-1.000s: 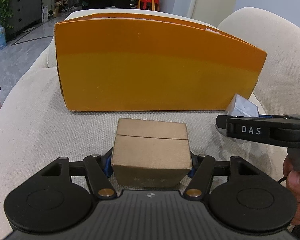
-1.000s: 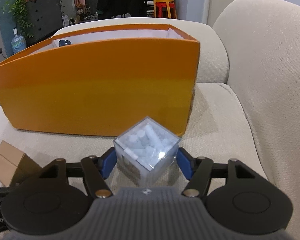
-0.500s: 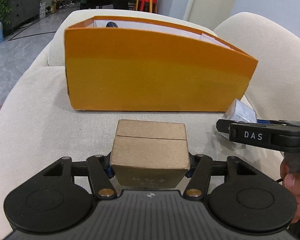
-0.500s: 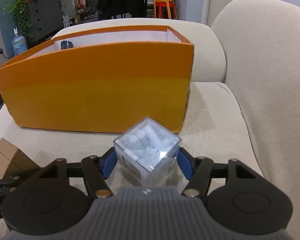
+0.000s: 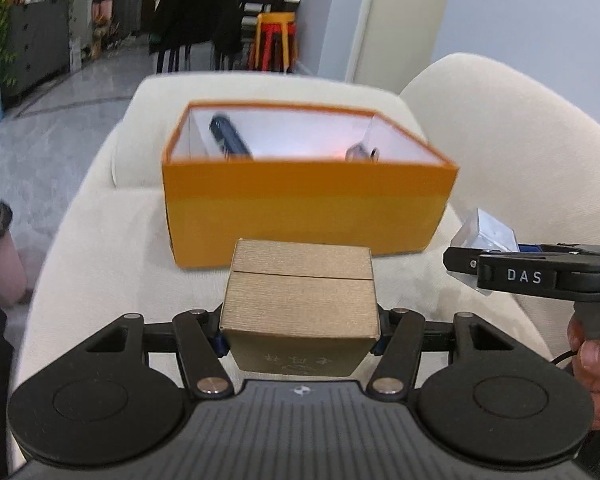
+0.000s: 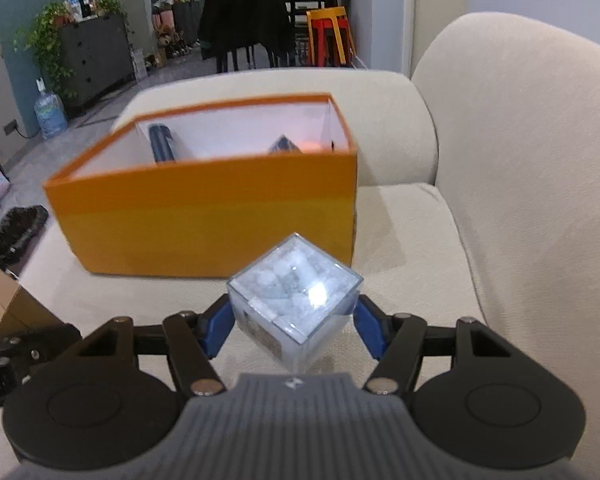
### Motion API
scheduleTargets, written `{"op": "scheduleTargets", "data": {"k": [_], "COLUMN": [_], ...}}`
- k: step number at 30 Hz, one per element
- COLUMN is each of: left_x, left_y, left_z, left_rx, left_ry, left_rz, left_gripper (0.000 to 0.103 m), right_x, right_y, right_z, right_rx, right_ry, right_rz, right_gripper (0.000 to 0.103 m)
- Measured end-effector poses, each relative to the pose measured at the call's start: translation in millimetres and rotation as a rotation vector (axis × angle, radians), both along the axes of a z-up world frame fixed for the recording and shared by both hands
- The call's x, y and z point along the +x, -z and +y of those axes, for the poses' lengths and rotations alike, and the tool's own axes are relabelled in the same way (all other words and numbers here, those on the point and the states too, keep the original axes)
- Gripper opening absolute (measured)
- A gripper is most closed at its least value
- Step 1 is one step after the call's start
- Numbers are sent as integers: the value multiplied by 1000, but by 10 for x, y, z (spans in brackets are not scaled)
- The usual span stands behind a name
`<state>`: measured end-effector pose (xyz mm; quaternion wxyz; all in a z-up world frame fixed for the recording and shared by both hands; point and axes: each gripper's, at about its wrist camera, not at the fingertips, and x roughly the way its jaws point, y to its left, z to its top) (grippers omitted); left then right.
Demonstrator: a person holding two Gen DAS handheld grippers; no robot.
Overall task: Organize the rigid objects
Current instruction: 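Lift the brown cube and clear cube over the orange box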
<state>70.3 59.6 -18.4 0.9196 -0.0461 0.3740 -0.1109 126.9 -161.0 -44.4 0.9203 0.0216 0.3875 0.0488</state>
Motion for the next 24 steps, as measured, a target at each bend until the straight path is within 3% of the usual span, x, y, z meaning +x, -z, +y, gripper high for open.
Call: {"op": "scheduleTargets", "data": {"k": [12,17,24], "left_x": [-192,-9,380], "left_y": [-1016,-1226,-1510], "left_z": [91,101,98], "left_rx": [18,13,7], "left_ry": [93,113,130], "left_rz": [-111,-128,-173], "left_gripper": [68,68,68], "right_x": [-474,-572,-353], "right_y": [-1057,-1442,-1900], "right_z": [-152,-177,-129], "right_rx": [17,-1,-10], "right_ry": [-109,-165,-222], "right_rz": [-111,-150,-202], "right_gripper": [64,64,65]}}
